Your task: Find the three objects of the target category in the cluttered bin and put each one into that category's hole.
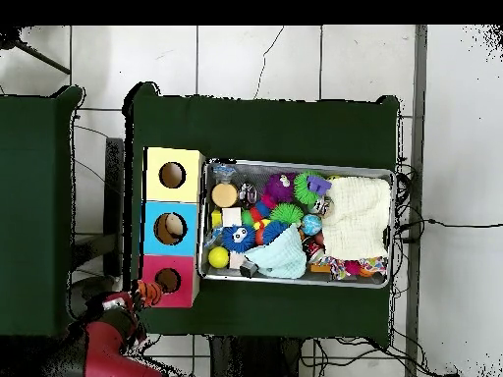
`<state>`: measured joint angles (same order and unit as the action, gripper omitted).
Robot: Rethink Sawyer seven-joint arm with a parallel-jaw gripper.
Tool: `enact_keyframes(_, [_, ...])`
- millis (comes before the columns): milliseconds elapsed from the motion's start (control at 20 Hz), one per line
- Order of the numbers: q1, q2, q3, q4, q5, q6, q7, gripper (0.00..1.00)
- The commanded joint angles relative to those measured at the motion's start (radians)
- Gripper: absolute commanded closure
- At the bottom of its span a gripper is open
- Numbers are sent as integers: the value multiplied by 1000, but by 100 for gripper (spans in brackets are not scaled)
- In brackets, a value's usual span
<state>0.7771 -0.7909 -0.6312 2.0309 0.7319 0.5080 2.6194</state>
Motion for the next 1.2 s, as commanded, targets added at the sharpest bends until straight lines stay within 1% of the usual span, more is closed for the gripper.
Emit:
enact_keyframes(50, [-70, 25, 118, 59, -16, -62, 131, 100])
enact_keyframes(250, [-121, -6, 129, 87, -30, -75, 77, 100])
enact_keyframes(600, [-179, -21, 136, 88, -62, -73, 41, 100])
enact_keyframes(800, [-200, -18, 142, 79, -69, -69, 41, 100])
enact_keyframes(1200, [-206, 33, 144, 33, -97, -73, 91, 100])
